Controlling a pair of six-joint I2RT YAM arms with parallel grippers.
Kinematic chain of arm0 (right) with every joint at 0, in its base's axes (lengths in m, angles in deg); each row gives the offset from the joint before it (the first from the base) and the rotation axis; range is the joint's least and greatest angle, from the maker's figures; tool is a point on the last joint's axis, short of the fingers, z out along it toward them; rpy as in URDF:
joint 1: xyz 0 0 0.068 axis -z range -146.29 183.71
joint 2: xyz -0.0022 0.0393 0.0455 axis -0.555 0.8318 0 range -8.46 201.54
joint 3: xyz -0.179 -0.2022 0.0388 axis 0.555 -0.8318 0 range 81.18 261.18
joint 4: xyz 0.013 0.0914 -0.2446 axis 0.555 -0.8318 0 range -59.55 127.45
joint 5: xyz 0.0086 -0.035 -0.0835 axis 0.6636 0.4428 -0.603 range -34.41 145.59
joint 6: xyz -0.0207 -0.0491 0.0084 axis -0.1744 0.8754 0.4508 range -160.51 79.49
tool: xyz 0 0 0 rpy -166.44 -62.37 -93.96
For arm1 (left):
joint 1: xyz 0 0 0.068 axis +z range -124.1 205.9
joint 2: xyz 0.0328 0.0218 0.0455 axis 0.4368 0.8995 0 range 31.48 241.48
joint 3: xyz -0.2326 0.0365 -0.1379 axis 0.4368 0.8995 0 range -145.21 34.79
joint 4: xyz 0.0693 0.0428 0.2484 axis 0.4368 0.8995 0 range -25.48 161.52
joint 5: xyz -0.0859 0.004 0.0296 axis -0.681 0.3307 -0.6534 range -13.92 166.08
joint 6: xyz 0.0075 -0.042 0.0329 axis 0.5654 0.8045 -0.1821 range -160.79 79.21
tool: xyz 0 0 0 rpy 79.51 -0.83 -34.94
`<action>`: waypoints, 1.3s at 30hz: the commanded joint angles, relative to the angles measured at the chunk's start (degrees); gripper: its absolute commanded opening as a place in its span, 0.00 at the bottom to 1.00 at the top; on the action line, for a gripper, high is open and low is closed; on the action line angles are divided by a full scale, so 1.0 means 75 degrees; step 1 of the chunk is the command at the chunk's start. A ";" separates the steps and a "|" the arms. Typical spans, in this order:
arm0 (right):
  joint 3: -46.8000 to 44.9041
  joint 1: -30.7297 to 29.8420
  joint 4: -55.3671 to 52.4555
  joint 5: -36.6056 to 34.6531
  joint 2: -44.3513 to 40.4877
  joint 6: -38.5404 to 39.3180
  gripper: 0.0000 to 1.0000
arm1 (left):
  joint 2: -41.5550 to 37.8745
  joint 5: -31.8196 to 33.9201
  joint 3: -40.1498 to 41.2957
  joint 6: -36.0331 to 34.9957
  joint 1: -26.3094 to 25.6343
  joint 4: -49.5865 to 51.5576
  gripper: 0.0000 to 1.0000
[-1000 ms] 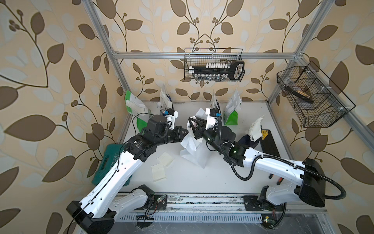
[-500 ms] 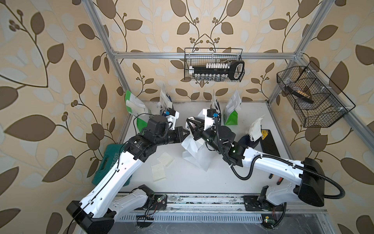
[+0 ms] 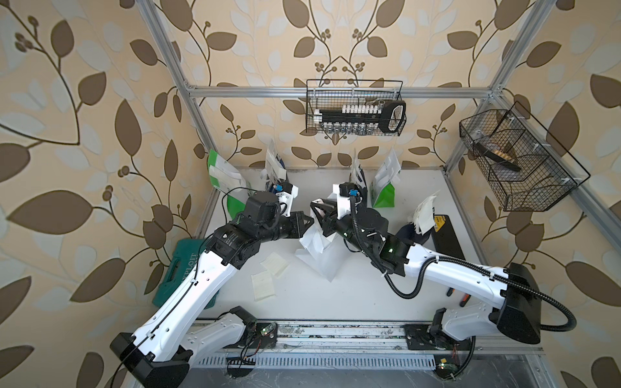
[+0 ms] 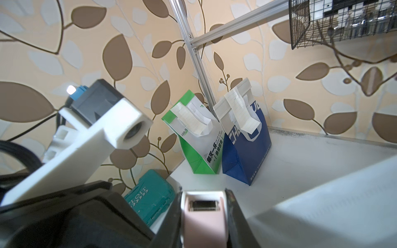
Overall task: Staple the receipts to the bags
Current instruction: Place the stapler in the takeout bag, then staple the receipt to the takeout bag.
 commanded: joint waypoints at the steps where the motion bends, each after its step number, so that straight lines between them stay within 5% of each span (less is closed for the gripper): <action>1: 0.0180 0.0007 -0.0643 -0.0211 -0.0250 0.0285 0.00 | -0.0377 0.0079 -0.0303 -0.0542 -0.0050 -0.0740 0.00; 8: 0.0235 -0.0012 -0.1081 -0.0402 -0.0303 0.0391 0.03 | -0.0174 -0.0856 -0.0330 -0.1224 -0.0051 -0.0871 0.00; 14: 0.0204 -0.0024 -0.1545 -0.0352 -0.0734 0.0448 0.47 | -0.0087 -0.1078 -0.0455 -0.1827 -0.0051 -0.0704 0.00; 20: 0.0129 -0.0064 -0.2270 -0.0120 -0.1656 0.0641 0.65 | 0.0077 -0.1234 -0.0524 -0.2382 -0.0051 -0.0535 0.00; 27: 0.0190 -0.0019 -0.3593 0.0504 -0.2991 0.0870 0.71 | 0.0124 -0.1336 -0.0403 -0.3399 -0.0051 -0.0450 0.00; 30: 0.0650 0.0449 -0.4512 0.1374 -0.3147 0.1270 0.73 | 0.0172 -0.1675 -0.0401 -0.4021 -0.0051 -0.0236 0.00; 33: 0.1214 0.1519 -0.5407 0.3425 -0.2990 0.1731 0.77 | 0.0042 -0.2558 -0.0366 -0.4527 -0.0074 -0.0126 0.00; 36: 0.1916 0.2738 -0.6255 0.6444 -0.2449 0.2138 0.79 | 0.0007 -0.2867 -0.0610 -0.4949 -0.0140 0.0346 0.00; 39: 0.2440 0.3209 -0.6931 0.7471 -0.2003 0.2869 0.80 | -0.0051 -0.2757 -0.0697 -0.5244 -0.0468 0.0631 0.00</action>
